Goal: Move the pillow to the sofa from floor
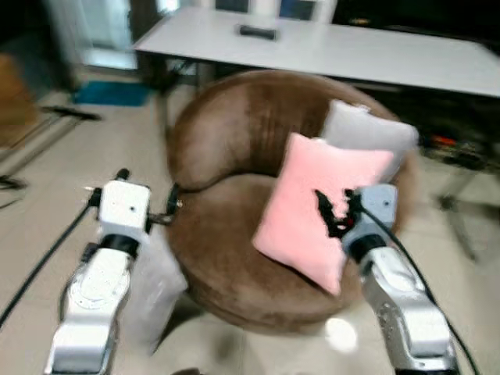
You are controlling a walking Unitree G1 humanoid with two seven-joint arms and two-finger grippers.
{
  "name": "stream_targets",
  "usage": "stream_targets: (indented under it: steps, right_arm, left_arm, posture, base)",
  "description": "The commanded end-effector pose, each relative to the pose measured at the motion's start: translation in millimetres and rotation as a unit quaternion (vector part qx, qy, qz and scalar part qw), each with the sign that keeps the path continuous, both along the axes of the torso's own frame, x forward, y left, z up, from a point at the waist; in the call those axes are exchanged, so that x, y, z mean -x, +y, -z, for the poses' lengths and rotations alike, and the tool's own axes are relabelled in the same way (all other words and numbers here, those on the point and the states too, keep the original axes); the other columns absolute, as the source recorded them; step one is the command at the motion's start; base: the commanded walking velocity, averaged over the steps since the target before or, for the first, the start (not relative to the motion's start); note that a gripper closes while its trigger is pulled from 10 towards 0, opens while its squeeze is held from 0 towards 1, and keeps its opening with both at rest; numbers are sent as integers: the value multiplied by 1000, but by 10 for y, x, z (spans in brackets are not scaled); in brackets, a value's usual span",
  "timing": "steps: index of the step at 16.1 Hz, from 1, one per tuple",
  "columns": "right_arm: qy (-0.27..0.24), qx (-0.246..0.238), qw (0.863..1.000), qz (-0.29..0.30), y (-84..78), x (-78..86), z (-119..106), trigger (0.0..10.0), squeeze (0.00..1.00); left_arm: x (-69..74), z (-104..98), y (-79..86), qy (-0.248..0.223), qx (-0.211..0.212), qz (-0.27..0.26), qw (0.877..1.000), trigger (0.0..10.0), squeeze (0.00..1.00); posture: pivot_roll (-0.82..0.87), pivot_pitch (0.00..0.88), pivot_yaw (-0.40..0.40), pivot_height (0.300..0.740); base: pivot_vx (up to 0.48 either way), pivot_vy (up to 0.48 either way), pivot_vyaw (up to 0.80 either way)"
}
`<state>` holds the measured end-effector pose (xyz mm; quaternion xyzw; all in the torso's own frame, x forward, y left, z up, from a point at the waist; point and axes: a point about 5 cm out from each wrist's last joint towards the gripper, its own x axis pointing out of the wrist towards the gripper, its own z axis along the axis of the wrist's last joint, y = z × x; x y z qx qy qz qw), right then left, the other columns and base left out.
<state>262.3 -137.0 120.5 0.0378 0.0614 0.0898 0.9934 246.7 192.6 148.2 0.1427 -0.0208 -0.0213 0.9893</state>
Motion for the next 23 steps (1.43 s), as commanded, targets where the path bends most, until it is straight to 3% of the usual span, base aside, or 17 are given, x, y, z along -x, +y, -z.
stream_targets:
  steps: [1,13,17,23]
  right_arm:
    - [-9,2,1000,7,-48,-7,-43,10000,0]
    - [-1,-5,1000,21,-91,-28,-22,10000,0]
    - [5,-5,999,39,-156,-27,12,10000,0]
    - [6,-13,999,43,-130,-27,18,10000,0]
  left_arm:
    - [-17,-3,-35,1,3,5,1000,10000,0]
    - [-58,-2,-33,1,4,5,1000,10000,0]
    - [-97,-13,-54,-1,5,11,1000,10000,0]
    - [-133,-22,-50,-2,3,16,1000,10000,0]
  posture:
    - [117,0,-62,740]
    - [112,0,-56,740]
    - [103,0,-45,740]
    - [101,0,-36,740]
  base:
    - [0,356,0]
    - [0,368,0]
    - [0,378,-800]
    - [0,382,-800]
